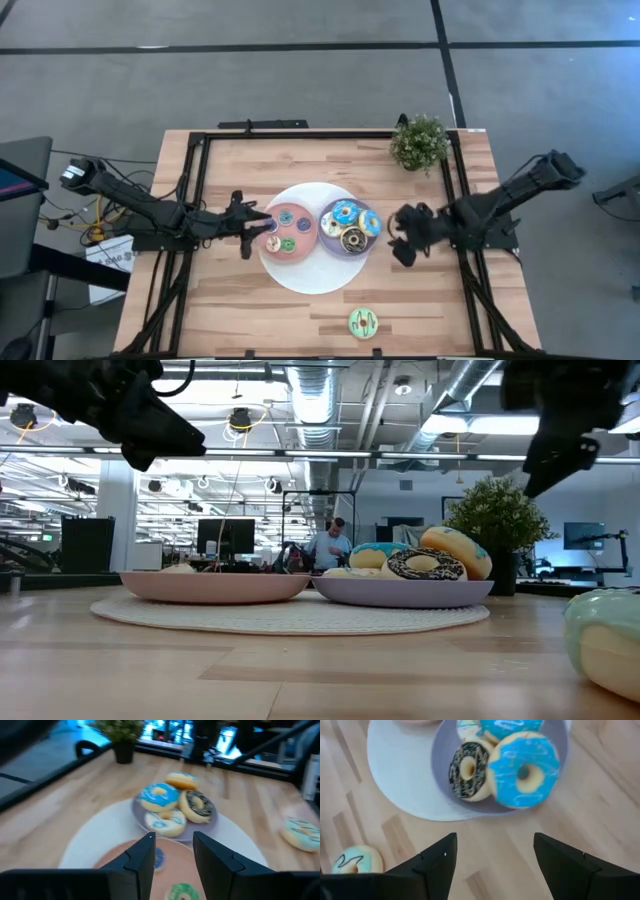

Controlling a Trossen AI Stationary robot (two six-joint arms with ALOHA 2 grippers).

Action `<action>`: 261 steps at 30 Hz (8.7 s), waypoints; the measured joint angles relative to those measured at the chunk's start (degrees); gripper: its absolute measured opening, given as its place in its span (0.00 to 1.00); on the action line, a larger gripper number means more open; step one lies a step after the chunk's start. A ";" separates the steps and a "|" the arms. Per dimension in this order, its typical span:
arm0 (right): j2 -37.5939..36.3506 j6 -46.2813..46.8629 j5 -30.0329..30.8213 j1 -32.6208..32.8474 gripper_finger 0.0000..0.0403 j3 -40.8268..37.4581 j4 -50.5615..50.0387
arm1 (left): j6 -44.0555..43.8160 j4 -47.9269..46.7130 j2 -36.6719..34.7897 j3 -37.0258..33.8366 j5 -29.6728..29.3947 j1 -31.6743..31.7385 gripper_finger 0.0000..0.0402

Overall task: Pick & Place donuts
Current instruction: Put the big light green donut on the violet plate, then return to Home Position

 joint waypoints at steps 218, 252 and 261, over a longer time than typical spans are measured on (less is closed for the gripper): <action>-8.36 -47.03 -7.34 -9.56 0.01 -26.74 52.05 | 20.58 -7.58 -48.63 -19.74 21.71 17.76 0.00; -54.33 -46.35 -19.16 -20.37 0.00 -43.95 49.31 | 20.60 -7.58 -48.63 -19.75 21.71 17.76 0.00; -62.12 -46.36 -19.10 -20.37 0.00 -44.00 46.59 | 20.58 -7.59 -48.63 -19.76 21.71 17.77 0.00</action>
